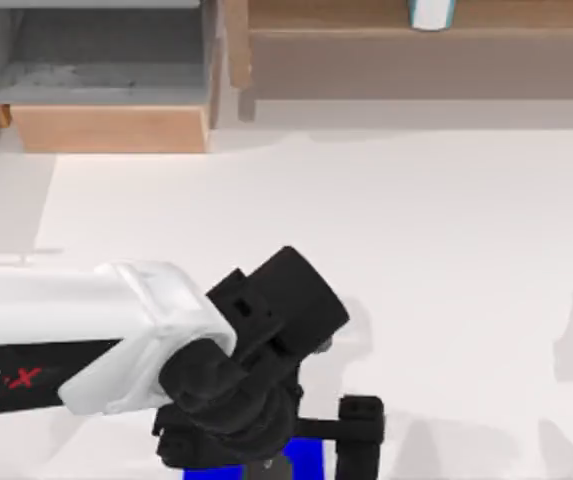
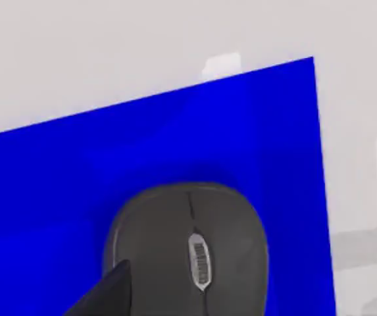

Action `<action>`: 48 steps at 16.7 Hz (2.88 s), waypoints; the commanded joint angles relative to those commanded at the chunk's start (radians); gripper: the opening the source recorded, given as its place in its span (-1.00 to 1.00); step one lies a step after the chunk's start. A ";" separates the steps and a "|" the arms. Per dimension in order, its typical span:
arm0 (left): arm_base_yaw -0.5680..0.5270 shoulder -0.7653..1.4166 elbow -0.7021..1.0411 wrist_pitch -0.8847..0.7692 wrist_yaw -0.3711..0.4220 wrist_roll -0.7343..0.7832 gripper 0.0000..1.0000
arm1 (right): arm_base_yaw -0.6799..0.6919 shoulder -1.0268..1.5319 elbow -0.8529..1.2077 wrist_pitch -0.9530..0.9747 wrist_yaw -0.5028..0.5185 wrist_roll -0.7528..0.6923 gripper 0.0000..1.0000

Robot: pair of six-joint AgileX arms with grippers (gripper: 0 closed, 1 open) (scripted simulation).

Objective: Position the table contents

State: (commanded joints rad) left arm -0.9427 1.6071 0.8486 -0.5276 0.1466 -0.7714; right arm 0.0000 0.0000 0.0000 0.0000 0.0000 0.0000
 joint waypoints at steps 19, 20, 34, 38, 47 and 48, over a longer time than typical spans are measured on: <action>1.344 0.197 -0.493 1.775 0.658 2.041 1.00 | 0.000 0.000 0.000 0.000 0.000 0.000 1.00; 1.416 0.222 -0.489 1.847 0.663 2.117 1.00 | 0.000 0.000 0.000 0.000 0.000 0.000 1.00; 1.638 0.394 -0.382 2.050 0.591 2.362 1.00 | 0.000 0.000 0.000 0.000 0.000 0.000 1.00; 1.602 0.415 -0.333 2.022 0.555 2.361 1.00 | 0.000 0.000 0.000 0.000 0.000 0.000 1.00; 1.602 0.415 -0.333 2.022 0.555 2.361 0.10 | 0.000 0.000 0.000 0.000 0.000 0.000 1.00; 1.602 0.415 -0.333 2.022 0.555 2.361 -0.06 | 0.000 0.000 0.000 0.000 0.000 0.000 1.00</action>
State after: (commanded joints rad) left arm 0.6588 2.0222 0.5158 1.4948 0.7016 1.5897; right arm 0.0000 0.0000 0.0000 0.0000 0.0000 0.0000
